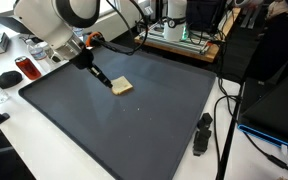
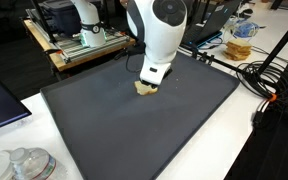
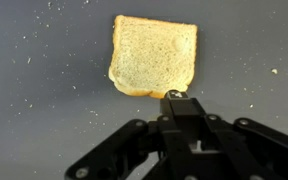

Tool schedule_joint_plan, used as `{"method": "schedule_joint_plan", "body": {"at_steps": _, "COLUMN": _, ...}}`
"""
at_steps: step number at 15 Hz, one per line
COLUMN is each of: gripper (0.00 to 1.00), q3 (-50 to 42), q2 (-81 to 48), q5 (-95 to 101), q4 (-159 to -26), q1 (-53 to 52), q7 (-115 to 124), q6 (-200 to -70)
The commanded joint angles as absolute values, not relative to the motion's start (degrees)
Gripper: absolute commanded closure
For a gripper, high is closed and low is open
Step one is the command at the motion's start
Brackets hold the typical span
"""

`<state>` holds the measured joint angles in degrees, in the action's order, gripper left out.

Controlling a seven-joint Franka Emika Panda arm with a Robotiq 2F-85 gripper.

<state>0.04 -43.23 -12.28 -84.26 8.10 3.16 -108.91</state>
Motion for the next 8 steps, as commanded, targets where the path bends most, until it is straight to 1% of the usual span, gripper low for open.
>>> {"method": "schedule_joint_plan", "body": {"at_steps": 1, "gripper": 0.95, "q3": 1.7, "q2": -41.5, "q5": -17.9, "q4": -87.8, "q1": 11.7, "q7": -3.0, "q6": -109.9}}
{"method": "schedule_joint_plan", "body": {"at_steps": 6, "gripper": 0.95, "q3": 2.8, "q2": -38.8, "q5": -24.7, "q4": -94.9, "q1": 15.5, "q7": -11.1, "q6": -113.5}}
{"method": "schedule_joint_plan", "body": {"at_steps": 8, "gripper": 0.95, "q3": 3.6, "q2": -36.8, "q5": -29.3, "q4": -99.3, "q1": 17.6, "q7": -15.2, "q6": -116.8}}
